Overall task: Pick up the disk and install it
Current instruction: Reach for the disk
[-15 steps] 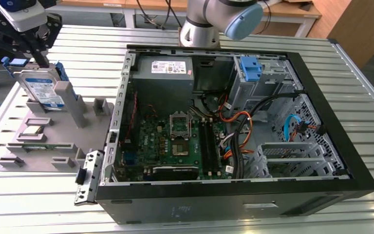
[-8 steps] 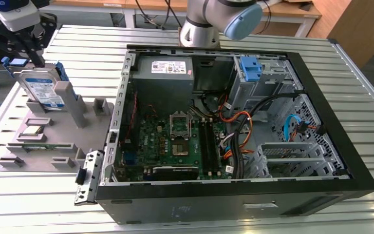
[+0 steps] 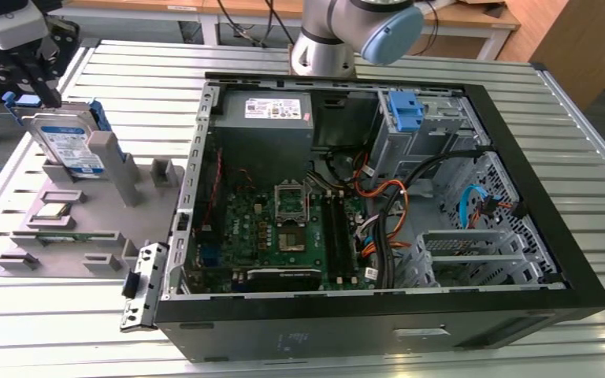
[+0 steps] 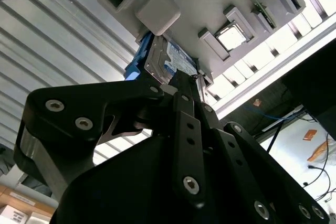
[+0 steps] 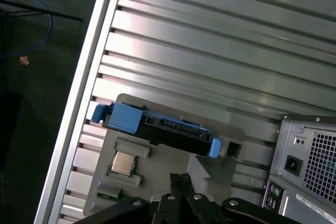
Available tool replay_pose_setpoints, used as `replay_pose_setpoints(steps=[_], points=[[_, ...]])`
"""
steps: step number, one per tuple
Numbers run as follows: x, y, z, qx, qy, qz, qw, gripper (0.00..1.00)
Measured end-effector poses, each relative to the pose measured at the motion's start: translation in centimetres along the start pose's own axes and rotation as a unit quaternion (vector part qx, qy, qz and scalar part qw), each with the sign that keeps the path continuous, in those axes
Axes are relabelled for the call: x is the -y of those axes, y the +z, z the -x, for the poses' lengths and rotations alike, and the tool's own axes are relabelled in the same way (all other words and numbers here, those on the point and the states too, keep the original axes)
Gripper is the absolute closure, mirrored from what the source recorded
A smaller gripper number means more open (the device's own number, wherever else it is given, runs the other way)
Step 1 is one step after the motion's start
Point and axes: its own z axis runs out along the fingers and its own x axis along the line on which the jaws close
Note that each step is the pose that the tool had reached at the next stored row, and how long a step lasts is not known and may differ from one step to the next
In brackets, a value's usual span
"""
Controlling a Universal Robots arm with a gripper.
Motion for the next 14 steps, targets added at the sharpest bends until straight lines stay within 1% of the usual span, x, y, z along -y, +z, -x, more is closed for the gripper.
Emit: replay_pose_setpoints(steps=[1,3,5,7,10,11,14], points=[[-0.06,0.01,-0.12,0.0,0.001,0.0001,1.0,0.9],[-0.1,0.05,-0.15,0.0004,0.005,0.0001,1.0,0.9],[-0.09,0.08,-0.16,0.0009,0.022,-0.0004,0.9998,0.9],[-0.1,0.12,-0.16,0.0018,0.04,-0.0009,0.9992,0.9],[-0.09,0.19,-0.16,0.0031,0.066,-0.0015,0.9978,0.9],[-0.11,0.22,-0.16,0.0034,0.071,-0.0016,0.9975,0.9],[-0.37,0.33,-0.13,0.0035,0.075,-0.0018,0.9972,0.9]])
